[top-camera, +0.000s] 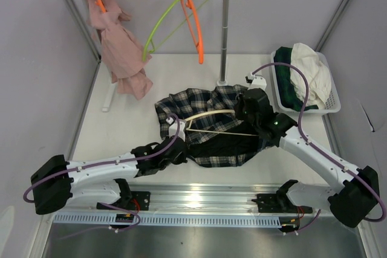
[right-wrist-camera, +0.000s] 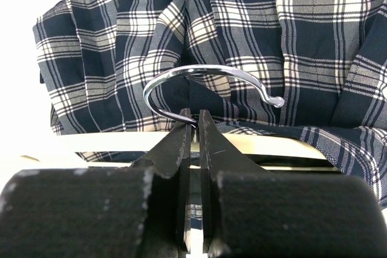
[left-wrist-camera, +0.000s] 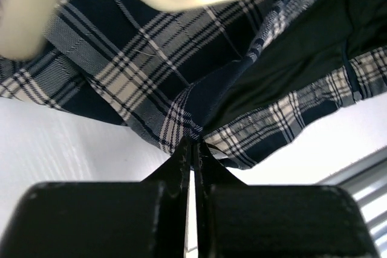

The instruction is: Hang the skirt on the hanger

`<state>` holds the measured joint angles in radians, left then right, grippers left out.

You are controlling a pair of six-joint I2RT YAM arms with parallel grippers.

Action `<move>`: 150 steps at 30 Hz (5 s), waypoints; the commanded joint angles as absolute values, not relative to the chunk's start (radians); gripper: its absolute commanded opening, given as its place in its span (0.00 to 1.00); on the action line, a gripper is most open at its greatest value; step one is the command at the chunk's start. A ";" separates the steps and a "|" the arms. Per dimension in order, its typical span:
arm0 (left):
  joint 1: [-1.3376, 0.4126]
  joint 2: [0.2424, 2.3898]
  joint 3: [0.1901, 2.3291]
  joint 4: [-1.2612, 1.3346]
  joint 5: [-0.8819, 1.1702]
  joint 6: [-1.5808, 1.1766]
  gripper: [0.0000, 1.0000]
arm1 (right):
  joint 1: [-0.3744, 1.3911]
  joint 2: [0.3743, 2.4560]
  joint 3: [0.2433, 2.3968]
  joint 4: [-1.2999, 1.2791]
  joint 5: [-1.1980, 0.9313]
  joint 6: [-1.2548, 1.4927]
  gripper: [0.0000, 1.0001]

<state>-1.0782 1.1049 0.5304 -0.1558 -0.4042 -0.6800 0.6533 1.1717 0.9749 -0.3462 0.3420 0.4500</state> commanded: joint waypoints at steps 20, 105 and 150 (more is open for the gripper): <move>-0.611 0.885 0.521 -0.182 0.030 -0.591 0.00 | 0.626 1.029 0.838 -0.245 0.339 0.330 0.00; -0.627 1.081 1.066 -0.460 0.146 -0.518 0.00 | 0.999 1.019 0.802 0.095 0.862 0.086 0.00; -0.640 1.072 1.186 -0.502 0.242 -0.453 0.05 | 1.143 1.034 1.058 -0.032 0.804 0.067 0.00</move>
<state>-0.6266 1.0775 1.1538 -0.6018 0.1661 -0.4850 1.1271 1.1015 0.9684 -0.0261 0.8326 0.0769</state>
